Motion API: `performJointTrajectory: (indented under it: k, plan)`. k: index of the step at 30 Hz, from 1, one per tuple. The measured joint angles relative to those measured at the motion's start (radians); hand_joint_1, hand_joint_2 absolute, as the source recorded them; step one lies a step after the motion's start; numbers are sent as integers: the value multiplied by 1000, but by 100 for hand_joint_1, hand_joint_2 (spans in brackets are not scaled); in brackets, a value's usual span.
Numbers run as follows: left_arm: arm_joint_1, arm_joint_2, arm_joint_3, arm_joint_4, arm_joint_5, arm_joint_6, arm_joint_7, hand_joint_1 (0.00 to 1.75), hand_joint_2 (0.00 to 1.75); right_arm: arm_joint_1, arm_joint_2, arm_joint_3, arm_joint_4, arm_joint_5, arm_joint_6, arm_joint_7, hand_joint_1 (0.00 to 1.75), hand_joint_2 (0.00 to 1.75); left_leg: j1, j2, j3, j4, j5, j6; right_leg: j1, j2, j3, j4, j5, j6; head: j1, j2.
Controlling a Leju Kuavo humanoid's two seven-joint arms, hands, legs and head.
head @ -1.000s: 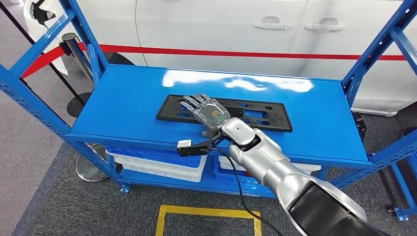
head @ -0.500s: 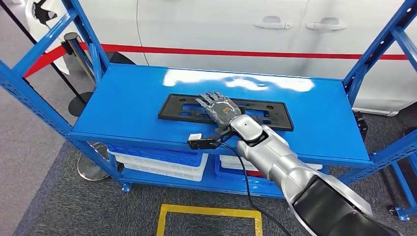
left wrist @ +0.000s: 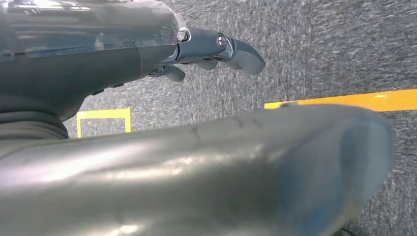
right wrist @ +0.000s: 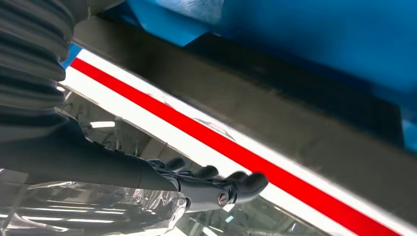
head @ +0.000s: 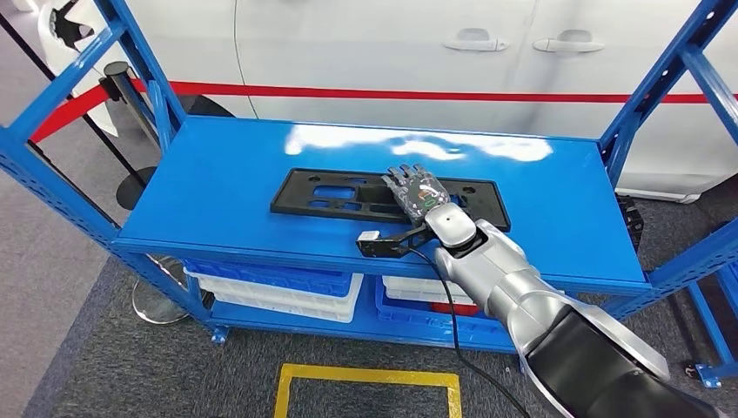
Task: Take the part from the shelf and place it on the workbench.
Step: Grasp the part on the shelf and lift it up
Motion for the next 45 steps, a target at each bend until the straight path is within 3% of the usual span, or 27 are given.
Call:
performJointTrajectory:
  k: [2, 4, 7, 8, 9, 10, 13, 15, 17, 19, 22, 23, 24, 25, 28, 30, 32, 34, 36, 38, 39, 40, 41, 43, 45]
  plan:
    - [-2, 1, 0, 0, 1, 0, -1, 0, 0, -3, -8, 0, 6, 0, 4, 5, 0, 175, 2, 0, 0, -7, 5, 9, -2, 0, -1, 0, 0, 10, 0, 0]
    - [-3, 2, 0, 0, 2, 0, -3, 0, 0, -7, -19, 0, 11, -3, 4, 9, 0, 175, 6, 2, 3, -17, 12, 21, -3, -1, -16, 34, -26, 20, 1, 0]
    - [-6, 4, 0, 0, 4, 0, -6, 0, 0, -9, -35, 0, 19, -9, 4, 13, 0, 175, 8, 3, 2, -21, 16, 29, -7, -1, -97, 211, -115, 30, 2, 0]
    - [-6, 5, 0, 0, 5, 0, -7, 0, 0, -6, -39, 0, 21, -10, 4, 14, 0, 175, 8, 3, 2, -20, 15, 29, -9, -1, -121, 260, -130, 32, 2, 0]
    - [-5, 5, 0, 0, 6, 0, -7, 0, 0, -3, -42, 0, 24, -10, 4, 14, 1, 175, 8, 2, 2, -19, 15, 29, -11, -2, -130, 277, -126, 34, 2, 0]
    - [-4, 4, 0, 0, 6, 0, -7, 0, 0, -2, -44, 0, 26, -11, 3, 15, 5, 175, 9, 2, 2, -16, 14, 28, -14, -2, -119, 253, -103, 35, 2, 0]
    - [-4, 4, 0, 0, 6, 0, -8, 0, 0, -8, -50, 0, 28, -11, 3, 16, 16, 175, 8, 1, 0, -6, 7, 18, -16, -4, -26, 60, -14, 32, 2, 0]
    - [-4, 4, 0, 0, 7, 0, -8, 0, 0, -9, -52, 0, 29, -12, 3, 15, 91, 175, 5, 1, -3, -3, 4, 8, -13, -3, -4, 10, -6, 25, 1, 0]
    - [-3, 5, 0, 0, 7, 0, -8, 0, 0, -9, -53, 0, 29, -13, 3, 15, 170, 175, 4, 1, -3, -3, 4, -3, -11, -2, -4, 7, -4, 13, 1, 0]
    - [-2, 5, 0, 0, 7, 0, -8, 0, 0, -11, -54, 0, 30, -13, 3, 15, 174, 175, 6, 2, -14, 27, -17, -13, -14, -4, -2, 2, -1, 0, 0, 0]
    - [0, 4, 0, 0, 9, 0, -9, 0, 0, -11, -54, 0, 32, -14, 2, 13, 175, 175, 8, 3, -88, 200, -110, -21, -13, -5, 0, 0, -1, -12, -3, 0]
    - [1, 5, 0, 0, 11, 1, -10, 0, 0, -11, -54, 0, 32, -14, 2, 13, 175, 175, 8, 3, -113, 257, -131, -22, -11, -5, 0, 1, -1, -13, -3, 0]
    - [3, 5, 0, 0, 13, 1, -12, 0, 0, -11, -54, -1, 33, -14, 1, 13, 175, 175, 8, 3, -126, 284, -133, -22, -9, -5, 0, 1, -2, -13, -3, 0]
    - [5, 5, 0, 0, 15, 2, -13, 0, 0, -12, -54, -1, 34, -14, 0, 14, 175, 175, 8, 3, -123, 275, -118, -20, -8, -4, 2, 2, -2, -14, -3, 0]
    - [9, 5, 1, 0, 18, 4, -20, 0, 0, -21, -55, -5, 34, -15, 1, 19, 175, 175, 5, 3, -31, 80, -22, -6, -4, -3, 6, 2, -5, -11, -2, 0]
    - [9, 6, 1, 0, 18, 3, -22, 0, 0, -27, -58, -8, 35, -16, 1, 22, 175, 175, -1, 2, 5, 2, -2, 2, -2, -4, 5, 2, -4, -3, -2, 0]
    - [9, 6, 1, 0, 17, 1, -22, 0, 0, -29, -62, -12, 35, -17, 0, 23, 175, 175, -2, 1, 9, -6, -1, 8, -2, -3, 5, -1, -1, 8, -2, 0]
    - [9, 5, 1, 0, 16, -2, -21, 0, 0, -31, -70, -18, 36, -19, -3, 23, 175, 175, 2, 4, 13, -18, 6, 19, -3, -2, -1, 15, -15, 18, -1, 0]
    - [8, 5, 1, 0, 15, -4, -20, 0, 0, -29, -80, -24, 36, -21, -8, 23, 175, 175, 6, 7, 15, -26, 12, 29, -6, -2, -41, 102, -68, 27, 0, 0]
    - [9, 5, 1, 0, 15, -7, -20, 0, 0, -22, -88, -28, 37, -23, -15, 22, 175, 175, 6, 7, 13, -26, 13, 31, -10, -3, -104, 235, -125, 34, 1, 0]
    - [10, 4, 1, 0, 15, -8, -20, 0, 0, -17, -91, -29, 37, -23, -17, 21, 175, 175, 6, 7, 13, -26, 13, 31, -12, -3, -123, 273, -132, 36, 1, 0]
    - [10, 3, 1, 0, 15, -8, -20, 0, 0, -14, -93, -29, 37, -24, -19, 21, 175, 175, 6, 7, 13, -24, 13, 30, -14, -4, -124, 275, -120, 38, 1, 0]
    - [11, 2, 1, 0, 15, -8, -20, 0, 0, -14, -95, -30, 37, -24, -19, 21, 175, 175, 7, 6, 13, -22, 12, 29, -17, -4, -104, 235, -90, 39, 1, 0]
    - [11, 1, 1, 0, 15, -7, -21, 0, 0, -18, -97, -31, 37, -24, -19, 21, 175, 175, 6, 3, 12, -14, 7, 21, -20, -6, -35, 95, -26, 39, 1, 0]
    - [11, 0, 1, 0, 15, -5, -21, 0, 0, -20, -98, -32, 37, -24, -19, 21, 175, 175, 3, 0, 8, -6, 2, 11, -17, -5, 2, 14, -4, 31, 0, 0]
